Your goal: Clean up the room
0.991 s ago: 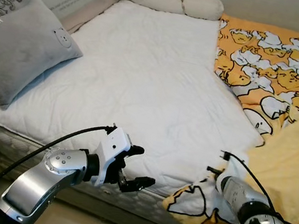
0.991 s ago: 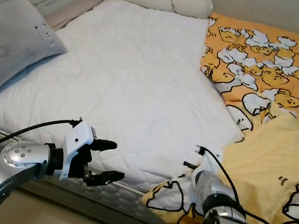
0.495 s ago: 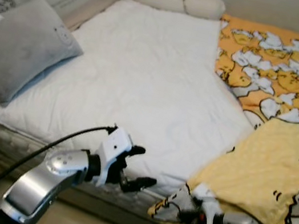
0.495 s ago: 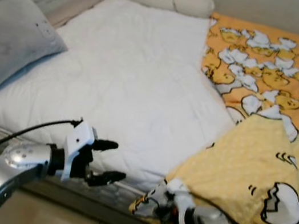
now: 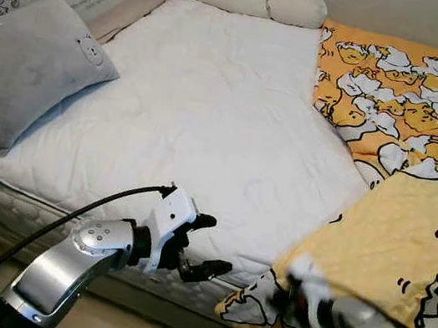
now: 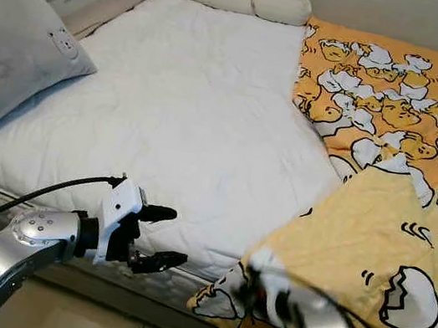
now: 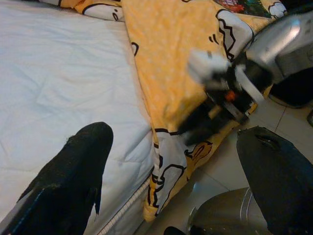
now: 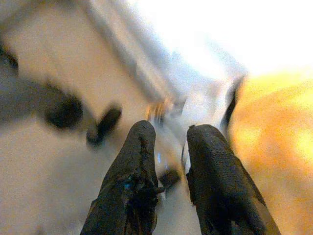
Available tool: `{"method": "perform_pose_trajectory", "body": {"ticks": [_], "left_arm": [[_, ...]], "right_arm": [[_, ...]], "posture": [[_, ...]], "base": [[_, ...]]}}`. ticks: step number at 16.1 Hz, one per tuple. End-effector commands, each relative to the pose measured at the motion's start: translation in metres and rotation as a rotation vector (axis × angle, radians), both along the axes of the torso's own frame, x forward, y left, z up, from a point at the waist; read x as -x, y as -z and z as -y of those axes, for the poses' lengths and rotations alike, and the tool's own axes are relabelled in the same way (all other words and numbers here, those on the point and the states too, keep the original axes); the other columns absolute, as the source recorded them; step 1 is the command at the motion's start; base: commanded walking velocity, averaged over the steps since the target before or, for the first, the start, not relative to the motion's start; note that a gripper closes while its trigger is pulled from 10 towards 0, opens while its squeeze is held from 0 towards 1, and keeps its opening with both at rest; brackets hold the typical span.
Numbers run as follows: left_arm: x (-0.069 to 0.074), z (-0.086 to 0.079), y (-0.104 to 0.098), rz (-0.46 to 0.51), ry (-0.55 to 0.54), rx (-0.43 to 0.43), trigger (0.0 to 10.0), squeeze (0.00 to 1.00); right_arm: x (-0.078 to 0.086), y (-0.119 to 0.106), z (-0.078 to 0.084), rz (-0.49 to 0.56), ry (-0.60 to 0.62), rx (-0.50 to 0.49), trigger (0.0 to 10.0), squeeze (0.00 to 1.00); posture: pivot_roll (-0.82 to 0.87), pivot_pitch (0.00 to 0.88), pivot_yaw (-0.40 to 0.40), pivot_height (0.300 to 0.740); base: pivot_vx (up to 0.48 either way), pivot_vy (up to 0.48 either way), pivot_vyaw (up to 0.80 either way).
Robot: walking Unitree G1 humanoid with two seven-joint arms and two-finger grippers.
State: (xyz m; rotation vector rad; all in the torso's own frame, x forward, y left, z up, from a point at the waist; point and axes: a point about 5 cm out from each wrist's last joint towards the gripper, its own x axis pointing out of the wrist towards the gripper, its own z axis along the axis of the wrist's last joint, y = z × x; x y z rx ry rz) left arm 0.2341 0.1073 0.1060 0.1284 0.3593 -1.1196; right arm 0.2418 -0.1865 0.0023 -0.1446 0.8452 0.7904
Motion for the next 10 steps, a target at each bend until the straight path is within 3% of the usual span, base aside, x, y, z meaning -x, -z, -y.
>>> {"method": "perform_pose_trajectory", "body": {"ticks": [1, 2, 3, 4, 5, 9, 10], "left_arm": [[-0.003, -0.001, -0.002, 0.021, -0.013, -0.009, 10.0, 0.00], [-0.003, -0.001, 0.000, 0.026, -0.026, -0.010, 10.0, 0.00], [-0.005, 0.002, -0.002, 0.033, -0.041, 0.005, 10.0, 0.00], [-0.006, 0.003, -0.003, 0.036, -0.044, 0.011, 10.0, 0.00], [-0.009, 0.006, -0.004, 0.051, -0.041, 0.006, 10.0, 0.00], [-0.018, 0.010, -0.003, 0.104, -0.050, -0.036, 10.0, 0.00], [-0.015, 0.011, 0.001, 0.103, 0.002, -0.080, 10.0, 0.34]], "right_arm": [[-0.012, -0.013, -0.002, 0.053, 0.071, -0.059, 10.0, 1.00], [-0.029, -0.025, -0.004, 0.144, 0.186, -0.074, 10.0, 1.00], [-0.043, -0.030, -0.004, 0.210, 0.308, -0.024, 10.0, 1.00], [-0.048, -0.031, -0.003, 0.225, 0.347, -0.004, 10.0, 1.00], [-0.060, -0.032, 0.000, 0.252, 0.475, 0.055, 10.0, 1.00], [-0.079, -0.036, 0.001, 0.276, 0.621, 0.214, 10.0, 1.00], [-0.084, -0.035, -0.001, 0.267, 0.652, 0.245, 10.0, 1.00]], "posture": [[0.00, 0.000, -0.017, 0.740], [-0.02, 0.000, 0.000, 0.740], [-0.02, 0.000, 0.011, 0.740], [-0.02, 0.000, 0.012, 0.740], [-0.02, 0.000, 0.019, 0.740], [-0.01, 0.000, 0.022, 0.740], [-0.01, 0.000, 0.020, 0.740]], "base": [[0.000, 0.000, 0.00], [0.000, 0.000, 0.00], [0.000, 0.000, 0.00], [0.000, 0.000, 0.00], [0.000, 0.000, 0.00], [0.000, 0.000, 0.00], [0.000, 0.000, 0.00]]}}
